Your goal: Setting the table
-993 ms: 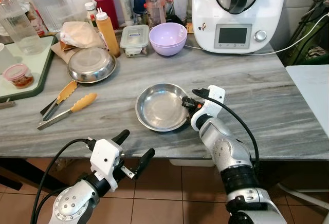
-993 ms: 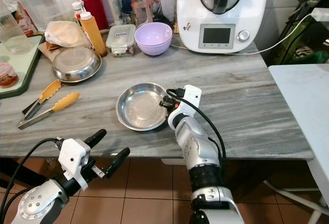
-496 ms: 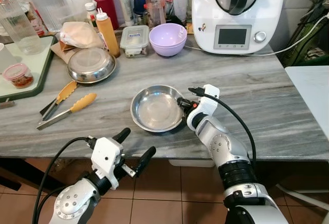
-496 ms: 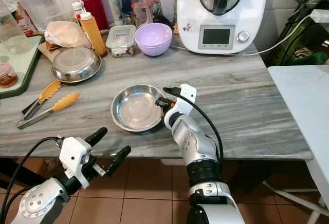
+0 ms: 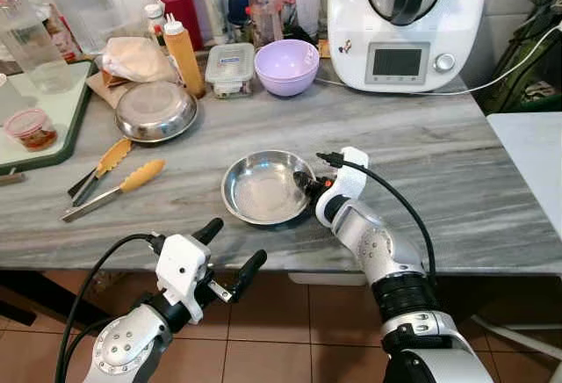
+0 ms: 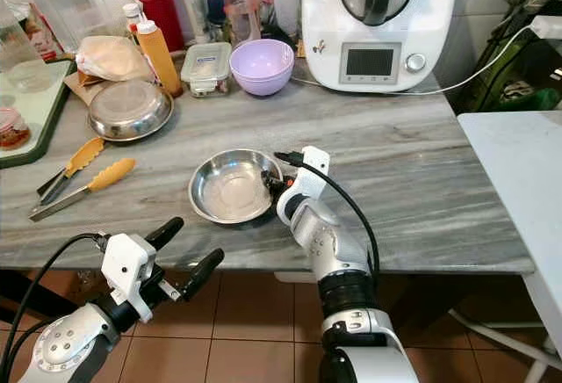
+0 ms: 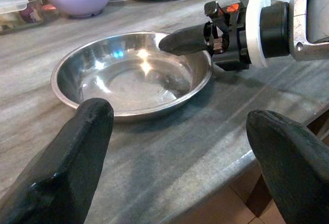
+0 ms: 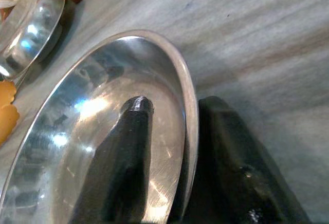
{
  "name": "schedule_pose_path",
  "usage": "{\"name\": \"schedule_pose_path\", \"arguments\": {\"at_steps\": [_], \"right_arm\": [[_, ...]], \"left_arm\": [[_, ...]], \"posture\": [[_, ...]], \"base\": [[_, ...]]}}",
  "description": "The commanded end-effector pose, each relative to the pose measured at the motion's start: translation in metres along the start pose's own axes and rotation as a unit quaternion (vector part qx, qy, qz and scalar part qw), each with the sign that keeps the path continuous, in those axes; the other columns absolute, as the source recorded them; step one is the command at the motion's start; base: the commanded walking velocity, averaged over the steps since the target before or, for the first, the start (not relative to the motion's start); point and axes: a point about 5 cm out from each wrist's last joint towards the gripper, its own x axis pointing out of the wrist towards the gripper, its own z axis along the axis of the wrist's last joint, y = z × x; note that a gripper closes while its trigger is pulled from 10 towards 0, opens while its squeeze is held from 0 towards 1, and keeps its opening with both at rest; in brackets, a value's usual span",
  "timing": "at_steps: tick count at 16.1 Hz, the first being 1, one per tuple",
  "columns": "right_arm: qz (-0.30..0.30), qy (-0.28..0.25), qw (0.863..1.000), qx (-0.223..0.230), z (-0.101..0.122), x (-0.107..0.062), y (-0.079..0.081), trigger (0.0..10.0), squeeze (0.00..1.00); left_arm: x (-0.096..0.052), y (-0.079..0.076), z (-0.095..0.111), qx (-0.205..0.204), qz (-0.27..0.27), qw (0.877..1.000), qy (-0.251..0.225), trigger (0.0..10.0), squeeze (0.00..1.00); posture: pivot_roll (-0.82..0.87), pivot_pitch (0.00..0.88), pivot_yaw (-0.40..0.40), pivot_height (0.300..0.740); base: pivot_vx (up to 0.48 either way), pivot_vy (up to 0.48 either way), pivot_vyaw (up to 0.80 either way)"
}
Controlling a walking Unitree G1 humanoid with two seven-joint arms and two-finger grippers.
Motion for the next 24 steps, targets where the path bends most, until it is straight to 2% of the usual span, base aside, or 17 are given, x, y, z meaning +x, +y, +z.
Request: {"name": "schedule_pose_path", "arguments": {"at_steps": [1,5,6,8,10,15,18,21,23,24], "right_arm": [[0.003,0.035,0.999,-0.004,-0.016,0.001,0.002,10.0,1.0],[0.011,0.0,0.997,-0.078,-0.006,0.0,0.005,10.0,1.0],[0.011,-0.013,0.993,-0.114,-0.003,-0.001,0.003,10.0,1.0],[0.008,-0.018,0.993,-0.12,-0.002,-0.002,-0.001,10.0,1.0],[0.012,-0.027,0.988,-0.148,-0.001,-0.004,-0.002,10.0,1.0],[0.024,-0.042,0.989,-0.142,0.002,-0.008,-0.003,10.0,1.0],[0.033,-0.085,0.978,-0.186,0.009,-0.015,-0.001,10.0,1.0],[0.014,-0.135,0.967,-0.218,0.02,-0.026,-0.005,10.0,1.0],[0.005,-0.17,0.955,-0.242,0.029,-0.034,-0.007,10.0,1.0],[0.013,-0.187,0.945,-0.269,0.033,-0.041,-0.005,10.0,1.0]], "left_arm": [[0.0,-0.001,0.0,0.003,-0.006,1.0,0.005,10.0,0.0],[0.001,-0.001,-0.001,0.003,-0.005,1.0,0.005,10.0,0.0],[0.002,-0.001,-0.001,0.004,-0.006,1.0,0.004,10.0,0.0],[0.002,-0.001,-0.001,0.005,-0.005,1.0,0.004,10.0,0.0],[0.002,-0.001,-0.001,0.005,-0.005,1.0,0.004,10.0,0.0],[0.002,0.0,-0.001,0.006,-0.004,1.0,0.004,10.0,0.0],[0.002,0.0,-0.001,0.006,0.0,1.0,0.002,10.0,0.0],[0.003,0.0,0.0,0.005,0.003,1.0,0.0,10.0,0.0],[0.003,0.001,0.0,0.005,0.006,1.0,-0.001,10.0,0.0],[0.003,0.001,0.0,0.005,0.009,1.0,-0.002,10.0,0.0]], "posture": [[-0.05,0.114,0.08,0.74],[-0.05,0.114,0.08,0.74],[-0.05,0.114,0.08,0.74],[-0.06,0.11,0.081,0.74],[-0.06,0.11,0.081,0.74],[-0.06,0.108,0.085,0.74],[-0.06,0.109,0.084,0.74],[-0.06,0.107,0.081,0.74],[-0.06,0.104,0.08,0.74],[-0.06,0.102,0.08,0.74]], "base": [[0.0,0.0,0.0],[0.0,0.0,0.0],[0.0,0.0,0.0],[0.0,0.0,0.0],[0.0,0.0,0.0],[0.0,0.0,0.0],[0.0,0.0,0.0],[0.0,0.0,0.0],[0.0,0.0,0.0],[0.0,0.0,0.0]]}}
